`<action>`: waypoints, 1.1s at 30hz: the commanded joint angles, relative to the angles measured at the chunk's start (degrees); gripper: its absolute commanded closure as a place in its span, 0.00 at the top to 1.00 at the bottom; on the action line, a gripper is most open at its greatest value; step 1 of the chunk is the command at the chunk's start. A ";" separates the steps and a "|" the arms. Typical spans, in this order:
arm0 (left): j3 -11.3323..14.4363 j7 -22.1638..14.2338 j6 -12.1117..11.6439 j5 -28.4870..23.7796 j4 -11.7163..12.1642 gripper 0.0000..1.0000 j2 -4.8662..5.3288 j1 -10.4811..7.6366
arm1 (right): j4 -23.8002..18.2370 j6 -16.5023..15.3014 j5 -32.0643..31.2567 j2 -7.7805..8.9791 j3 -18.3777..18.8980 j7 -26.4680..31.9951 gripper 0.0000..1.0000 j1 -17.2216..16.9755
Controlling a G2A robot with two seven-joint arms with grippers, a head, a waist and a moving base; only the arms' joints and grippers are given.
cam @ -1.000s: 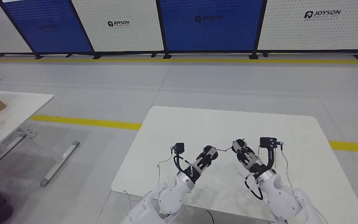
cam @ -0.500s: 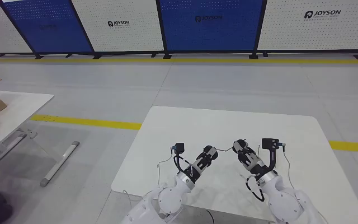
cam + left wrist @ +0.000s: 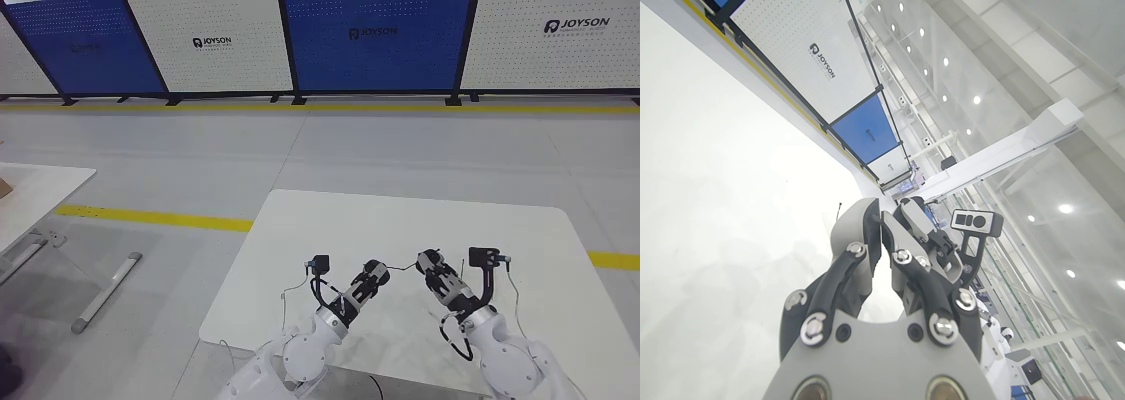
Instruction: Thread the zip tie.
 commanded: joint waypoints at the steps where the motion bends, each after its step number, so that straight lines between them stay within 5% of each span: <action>1: 0.00 0.00 0.00 0.00 0.00 0.00 0.00 0.00 | 0.28 0.21 -0.28 -0.05 -0.21 0.02 0.00 0.20; 33: 0.00 0.00 0.00 0.00 0.00 0.00 0.00 0.00 | 1.05 0.73 -0.67 -0.45 -0.88 -0.53 0.00 0.72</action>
